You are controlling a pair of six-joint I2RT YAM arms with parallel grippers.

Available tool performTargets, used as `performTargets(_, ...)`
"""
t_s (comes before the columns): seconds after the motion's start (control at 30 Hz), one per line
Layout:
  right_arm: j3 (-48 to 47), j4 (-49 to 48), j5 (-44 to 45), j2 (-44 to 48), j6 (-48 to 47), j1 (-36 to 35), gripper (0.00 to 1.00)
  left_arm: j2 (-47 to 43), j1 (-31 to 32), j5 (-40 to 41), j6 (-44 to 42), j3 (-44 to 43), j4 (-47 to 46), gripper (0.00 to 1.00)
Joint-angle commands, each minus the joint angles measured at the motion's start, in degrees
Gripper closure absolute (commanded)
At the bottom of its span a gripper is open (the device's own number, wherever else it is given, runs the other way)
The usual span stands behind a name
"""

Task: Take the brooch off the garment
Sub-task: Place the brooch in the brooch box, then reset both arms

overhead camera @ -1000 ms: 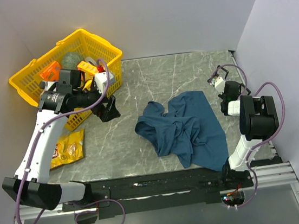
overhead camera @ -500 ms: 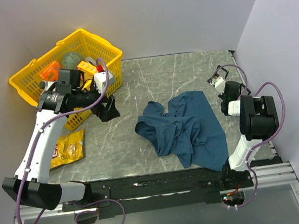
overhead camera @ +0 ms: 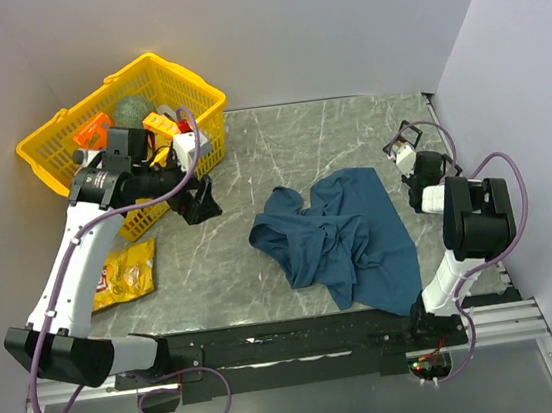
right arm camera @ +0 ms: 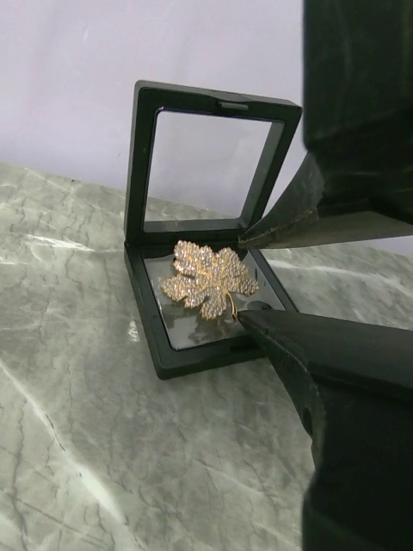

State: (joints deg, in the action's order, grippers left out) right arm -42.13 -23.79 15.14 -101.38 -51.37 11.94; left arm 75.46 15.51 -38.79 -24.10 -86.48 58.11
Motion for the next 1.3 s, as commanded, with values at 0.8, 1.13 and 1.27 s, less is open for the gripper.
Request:
performTargets(0.8,-24.02,65.69,-42.0,43.71,16.3,-4.64,0.0,-8.92,-1.09,0.72,6.15,0.08,-6.15,0.04)
performTargets(1.13,-36.0,78.1,-63.64,59.7,19.64,-8.25,0.0,-18.51,-1.18,18.9,14.69,0.36,-18.73,0.04)
performTargets(1.27,-33.55,74.26,-66.9,66.48,20.43,-8.17,0.0,-18.6,-1.18,22.08,15.92,-0.53,-19.0,0.04)
